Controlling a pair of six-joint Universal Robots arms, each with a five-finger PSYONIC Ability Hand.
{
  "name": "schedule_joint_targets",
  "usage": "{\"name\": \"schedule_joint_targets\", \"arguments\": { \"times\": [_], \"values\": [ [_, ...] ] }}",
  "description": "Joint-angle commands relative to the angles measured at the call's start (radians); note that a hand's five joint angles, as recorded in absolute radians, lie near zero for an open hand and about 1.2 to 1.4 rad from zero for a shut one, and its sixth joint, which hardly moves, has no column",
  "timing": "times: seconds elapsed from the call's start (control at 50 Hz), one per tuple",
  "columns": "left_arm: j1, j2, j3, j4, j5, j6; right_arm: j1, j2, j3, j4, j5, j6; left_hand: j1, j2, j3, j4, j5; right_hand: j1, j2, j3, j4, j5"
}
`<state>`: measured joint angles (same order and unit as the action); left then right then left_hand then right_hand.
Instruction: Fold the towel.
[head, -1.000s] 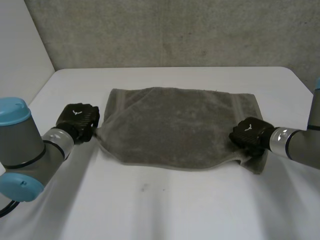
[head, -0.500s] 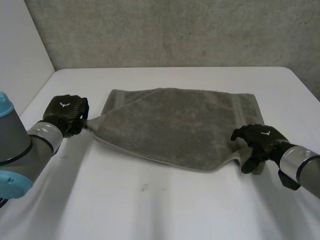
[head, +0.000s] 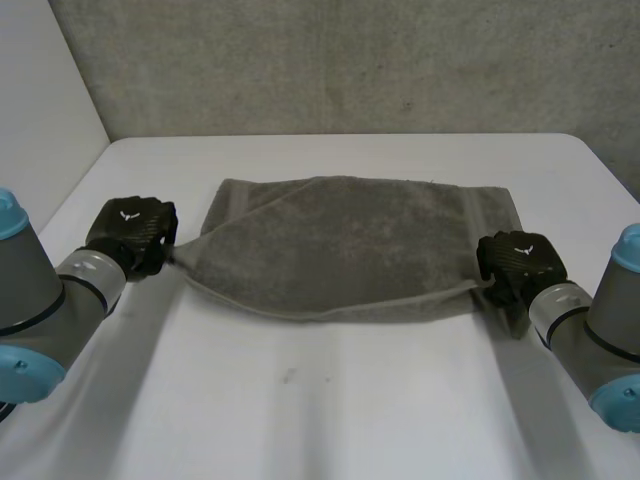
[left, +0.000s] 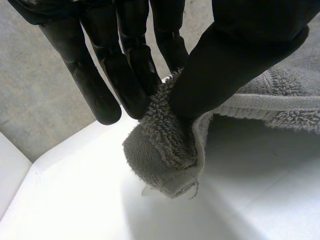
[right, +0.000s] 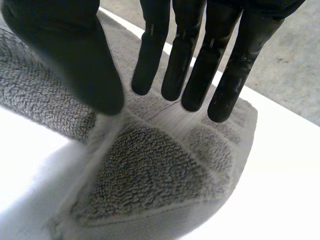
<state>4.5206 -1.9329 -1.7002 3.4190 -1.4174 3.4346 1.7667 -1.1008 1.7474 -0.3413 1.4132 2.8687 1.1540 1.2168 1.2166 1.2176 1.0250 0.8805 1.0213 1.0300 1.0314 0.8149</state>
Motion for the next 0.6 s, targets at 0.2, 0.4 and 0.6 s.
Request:
{"name": "schedule_joint_targets", "arguments": {
  "times": [0.2, 0.4, 0.6],
  "values": [
    [-0.008, 0.047, -0.039, -0.073, -0.002, 0.015, -0.021, -0.053, -0.028, 0.226, -0.013, -0.193, 0.242, 0.179, 0.18, 0.179, 0.197, 0.516, 0.375, 0.366, 0.365, 0.407],
    [0.031, 0.184, -0.052, -0.415, -0.002, 0.162, -0.121, -0.149, -0.08, 0.64, -0.016, -0.572, 0.242, 0.179, 0.18, 0.179, 0.197, 0.516, 0.375, 0.366, 0.365, 0.407],
    [0.055, 0.351, -0.119, -0.661, 0.0, 0.357, -0.197, -0.343, -0.025, 0.927, -0.03, -0.838, 0.242, 0.179, 0.18, 0.179, 0.197, 0.516, 0.375, 0.366, 0.365, 0.407]
  ]
}}
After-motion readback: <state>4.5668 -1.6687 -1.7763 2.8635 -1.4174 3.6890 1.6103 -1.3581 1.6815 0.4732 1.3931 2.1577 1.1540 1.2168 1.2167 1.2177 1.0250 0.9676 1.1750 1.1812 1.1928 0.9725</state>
